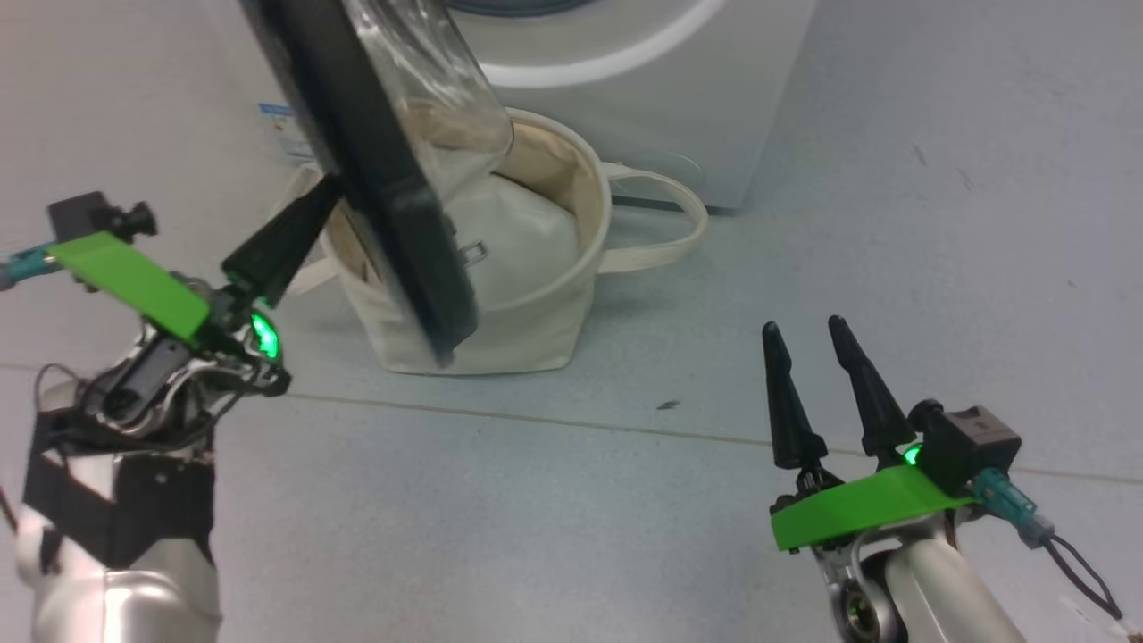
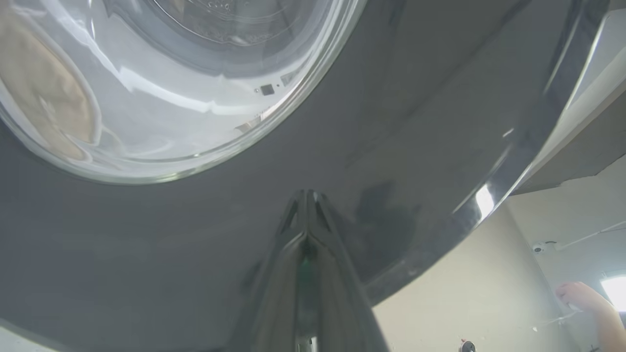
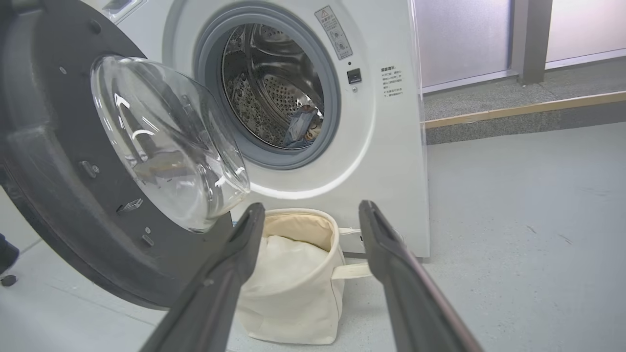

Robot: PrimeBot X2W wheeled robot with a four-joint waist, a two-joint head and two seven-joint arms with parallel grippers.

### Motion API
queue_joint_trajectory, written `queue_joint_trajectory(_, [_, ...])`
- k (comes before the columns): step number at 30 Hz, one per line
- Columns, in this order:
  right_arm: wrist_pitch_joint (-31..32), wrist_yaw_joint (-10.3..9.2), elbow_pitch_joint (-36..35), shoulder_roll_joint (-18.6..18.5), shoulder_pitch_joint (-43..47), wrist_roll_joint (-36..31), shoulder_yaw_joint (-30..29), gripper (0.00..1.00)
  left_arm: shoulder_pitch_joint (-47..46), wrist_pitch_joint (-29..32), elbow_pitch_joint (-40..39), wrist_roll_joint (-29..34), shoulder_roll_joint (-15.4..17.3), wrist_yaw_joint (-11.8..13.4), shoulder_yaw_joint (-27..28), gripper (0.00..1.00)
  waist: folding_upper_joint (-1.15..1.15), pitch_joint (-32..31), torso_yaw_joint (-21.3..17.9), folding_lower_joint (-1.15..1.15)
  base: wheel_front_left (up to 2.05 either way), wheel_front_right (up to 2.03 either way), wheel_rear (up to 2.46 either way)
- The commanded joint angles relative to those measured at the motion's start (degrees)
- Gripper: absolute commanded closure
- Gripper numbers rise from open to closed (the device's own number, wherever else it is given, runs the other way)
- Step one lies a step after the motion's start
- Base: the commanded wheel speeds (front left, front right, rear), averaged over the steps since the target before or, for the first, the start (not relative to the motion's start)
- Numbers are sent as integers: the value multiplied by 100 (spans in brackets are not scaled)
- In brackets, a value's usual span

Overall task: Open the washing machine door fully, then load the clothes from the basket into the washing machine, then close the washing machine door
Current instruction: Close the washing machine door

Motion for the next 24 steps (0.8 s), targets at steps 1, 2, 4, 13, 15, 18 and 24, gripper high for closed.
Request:
queue_joint_trajectory(1, [-70,1,-221,66,-35,26,88,0,-221,-47,-236,8,135,-32,129,100,0,84,-118,0,0,0,0])
queue_joint_trajectory(2, [-70,1,-226,66,-42,35,82,0,-269,-61,-205,-86,59,-32,146,100,0,106,-170,0,0,0,0])
queue_joint_trajectory(4, [-70,1,-277,66,-70,48,64,0,-373,-74,-117,-228,-36,-32,159,100,0,155,-286,0,0,0,0])
queue_joint_trajectory(13, [-70,1,-653,66,-218,123,-133,0,-915,-384,282,-128,-167,-38,-40,100,0,536,-757,0,0,0,0])
queue_joint_trajectory(15, [-70,1,-674,66,-243,160,-161,0,-1004,-435,296,-61,-176,-39,-112,100,0,633,-850,0,0,0,0])
queue_joint_trajectory(18, [-70,1,-686,66,-281,217,-178,0,-1127,-522,317,32,-186,-39,-209,100,0,779,-968,0,0,0,0])
queue_joint_trajectory(24, [-70,1,-720,66,-382,295,-185,0,-1355,-701,345,126,-205,-40,-333,100,0,1034,-1115,0,0,0,0])
